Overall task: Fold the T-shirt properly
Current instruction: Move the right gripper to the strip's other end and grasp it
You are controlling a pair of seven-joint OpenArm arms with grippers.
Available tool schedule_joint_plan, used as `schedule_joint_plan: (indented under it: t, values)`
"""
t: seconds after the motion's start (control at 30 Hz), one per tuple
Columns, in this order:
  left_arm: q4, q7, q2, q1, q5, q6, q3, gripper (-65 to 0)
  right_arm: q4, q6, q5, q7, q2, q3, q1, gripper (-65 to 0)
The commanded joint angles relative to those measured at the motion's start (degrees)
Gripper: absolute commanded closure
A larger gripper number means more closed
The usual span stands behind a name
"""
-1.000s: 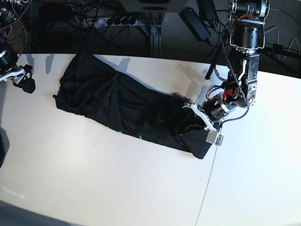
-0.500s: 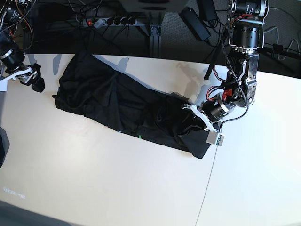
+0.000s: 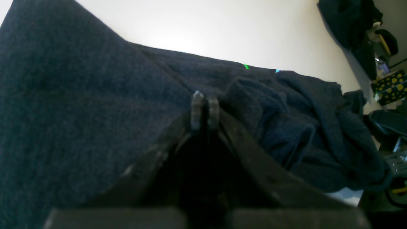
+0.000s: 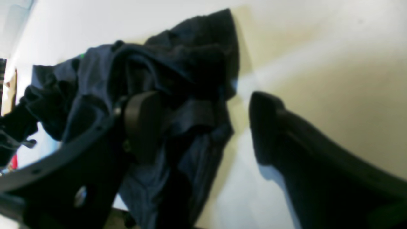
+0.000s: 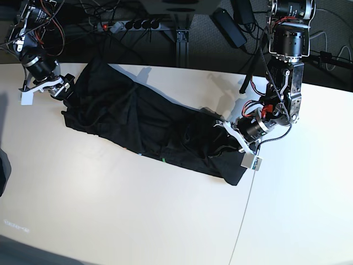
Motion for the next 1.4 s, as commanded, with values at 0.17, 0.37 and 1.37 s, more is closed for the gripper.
schedule_joint_plan:
  t: [0.17,0.37,1.37]
  values:
    - [0.8,-0.6,0.0,-1.0,-1.0,-0.6,-0.2,-0.2,0.6,3.6,-0.7,-0.8,-1.9,-1.8,0.0,-43.3]
    - [0.8,-0.6,0.0,-1.0,-1.0,-0.6,-0.2,-0.2,0.6,3.6,-0.7,0.0,-2.2,-5.9,0.1,-43.3]
    - [2.2,0.8,0.0,-1.3,-7.7,-0.6,-0.2,-0.2,0.6,3.8,-7.9,4.9,-1.7,-7.1,3.9,0.0]
